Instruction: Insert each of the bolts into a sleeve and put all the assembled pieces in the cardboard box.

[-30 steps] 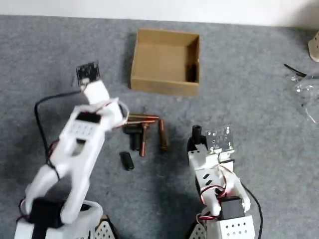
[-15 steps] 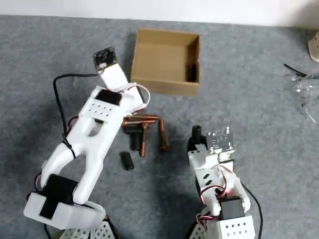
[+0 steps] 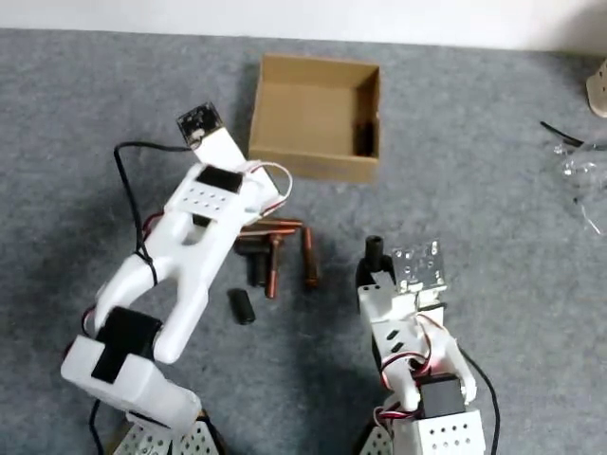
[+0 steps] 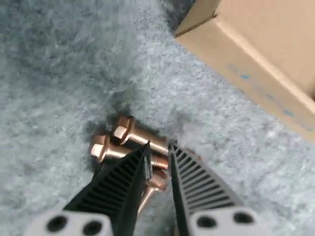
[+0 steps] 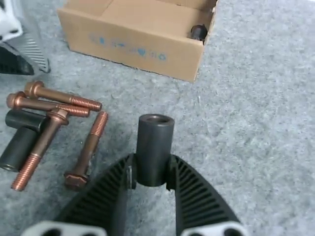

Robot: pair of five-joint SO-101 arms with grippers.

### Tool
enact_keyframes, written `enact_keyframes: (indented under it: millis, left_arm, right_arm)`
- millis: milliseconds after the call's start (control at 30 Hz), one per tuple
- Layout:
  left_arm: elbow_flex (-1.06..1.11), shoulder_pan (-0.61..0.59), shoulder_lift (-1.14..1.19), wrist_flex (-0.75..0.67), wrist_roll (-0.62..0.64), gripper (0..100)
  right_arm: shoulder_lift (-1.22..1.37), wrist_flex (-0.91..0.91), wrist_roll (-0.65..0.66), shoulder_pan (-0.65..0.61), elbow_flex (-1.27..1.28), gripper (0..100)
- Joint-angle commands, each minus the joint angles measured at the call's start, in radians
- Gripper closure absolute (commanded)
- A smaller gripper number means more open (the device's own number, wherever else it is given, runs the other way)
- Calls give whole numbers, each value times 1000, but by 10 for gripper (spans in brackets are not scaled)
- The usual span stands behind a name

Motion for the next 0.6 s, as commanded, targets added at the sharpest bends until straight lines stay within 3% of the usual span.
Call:
enact_keyframes:
  millis: [0, 567]
  left_arm:
    - [-68, 7, 7, 3, 32, 928]
    - [-74, 35, 107, 46, 121, 927]
  right_arm:
    - [-13, -45, 12, 7, 19, 994]
    - [-13, -71, 12, 4, 24, 994]
